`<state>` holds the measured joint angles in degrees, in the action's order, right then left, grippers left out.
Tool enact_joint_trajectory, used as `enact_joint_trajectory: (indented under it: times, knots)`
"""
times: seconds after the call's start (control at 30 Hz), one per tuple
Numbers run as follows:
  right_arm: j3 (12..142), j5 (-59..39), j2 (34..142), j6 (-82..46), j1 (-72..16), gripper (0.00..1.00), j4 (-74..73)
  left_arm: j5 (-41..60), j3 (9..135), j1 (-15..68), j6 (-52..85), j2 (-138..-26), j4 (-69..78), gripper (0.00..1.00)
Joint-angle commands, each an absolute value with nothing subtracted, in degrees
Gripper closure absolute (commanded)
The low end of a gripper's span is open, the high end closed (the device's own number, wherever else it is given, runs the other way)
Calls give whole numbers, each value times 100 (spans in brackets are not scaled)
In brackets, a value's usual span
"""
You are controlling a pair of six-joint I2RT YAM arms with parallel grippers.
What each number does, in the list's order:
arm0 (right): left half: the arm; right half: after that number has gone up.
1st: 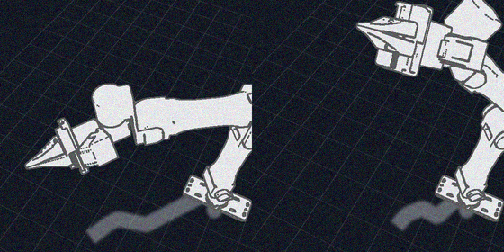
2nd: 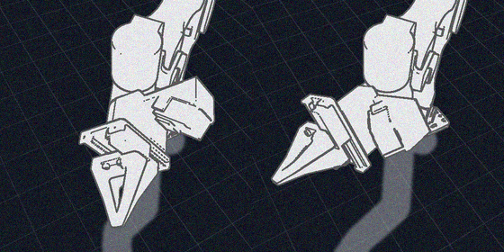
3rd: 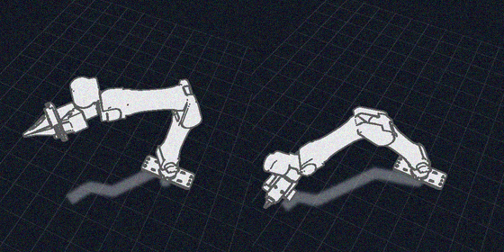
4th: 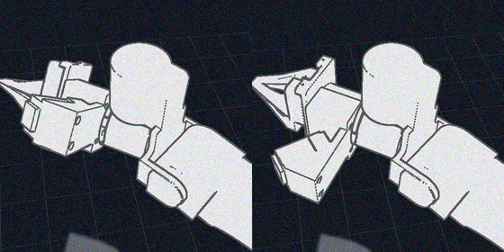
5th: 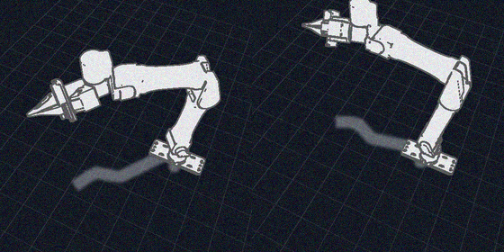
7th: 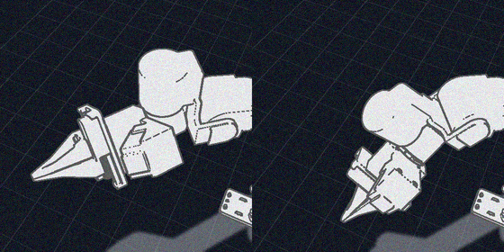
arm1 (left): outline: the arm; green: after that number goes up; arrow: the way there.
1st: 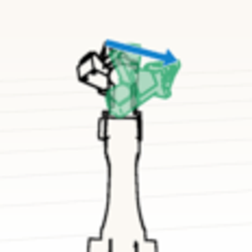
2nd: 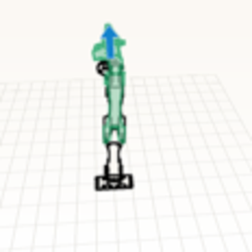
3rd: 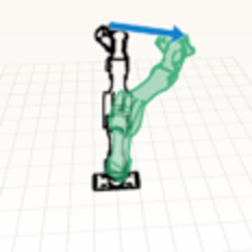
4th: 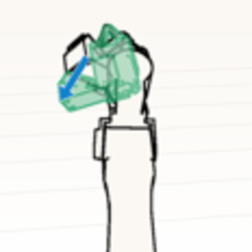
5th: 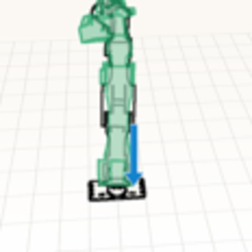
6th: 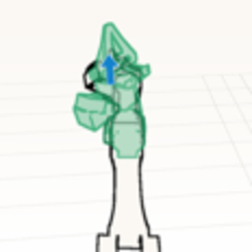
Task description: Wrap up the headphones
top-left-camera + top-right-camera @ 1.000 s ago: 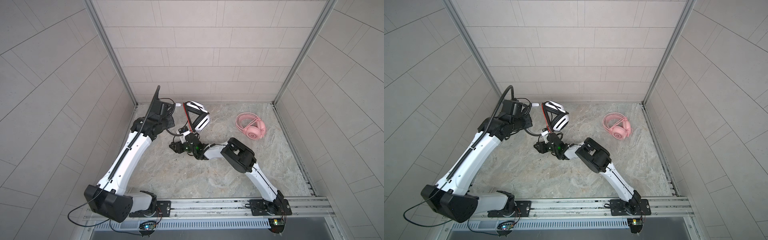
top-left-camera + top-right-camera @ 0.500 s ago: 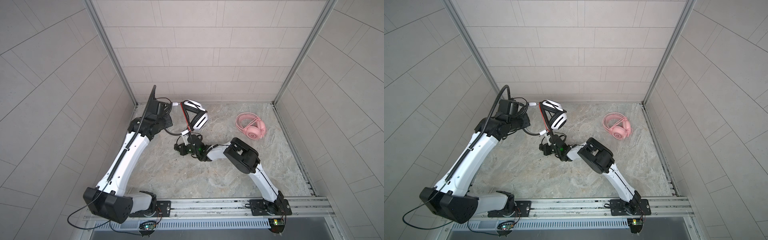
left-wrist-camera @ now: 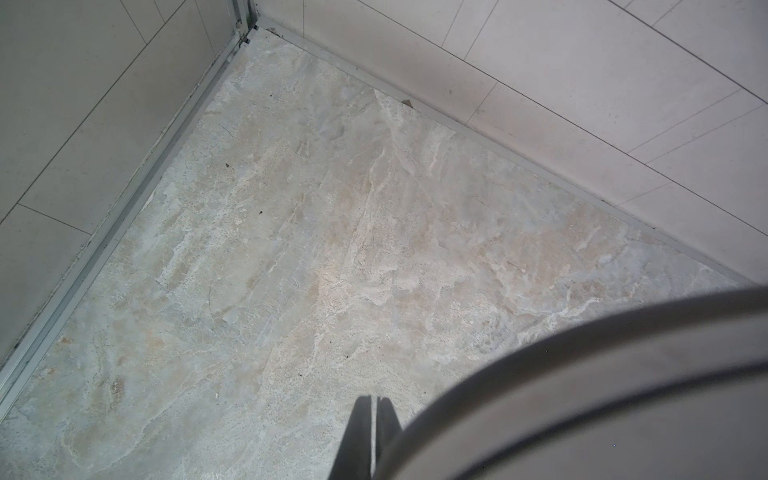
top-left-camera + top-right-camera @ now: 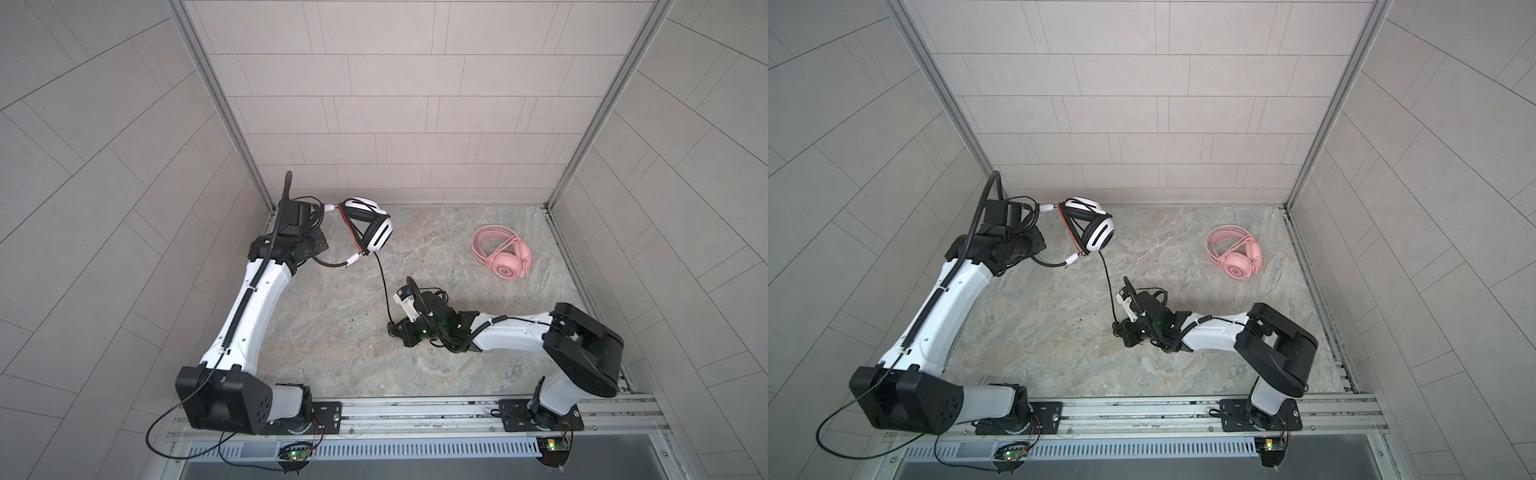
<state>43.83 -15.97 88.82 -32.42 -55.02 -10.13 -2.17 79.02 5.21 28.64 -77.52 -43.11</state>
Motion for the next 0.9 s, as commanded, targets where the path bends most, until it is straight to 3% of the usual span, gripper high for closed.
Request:
enact_joint_trajectory:
  times: [0.0,0.27,0.5,0.87]
  knots:
    - [4483,-963,8053,-2655,-5755,97,577,-372,7946,488,3059,-7829,-3707,100]
    - [5604,-293,6626,-2118,-6070,98,2604,-1238,7967,625,2698,-8252,-3861,100]
    - [7307,203,6735,-1251,-6032,98,3780,-1811,8016,1157,2276,-8363,-4072,100]
    - [8901,12,7537,-328,-5241,98,3876,-436,8335,2114,1014,-8598,-4753,100]
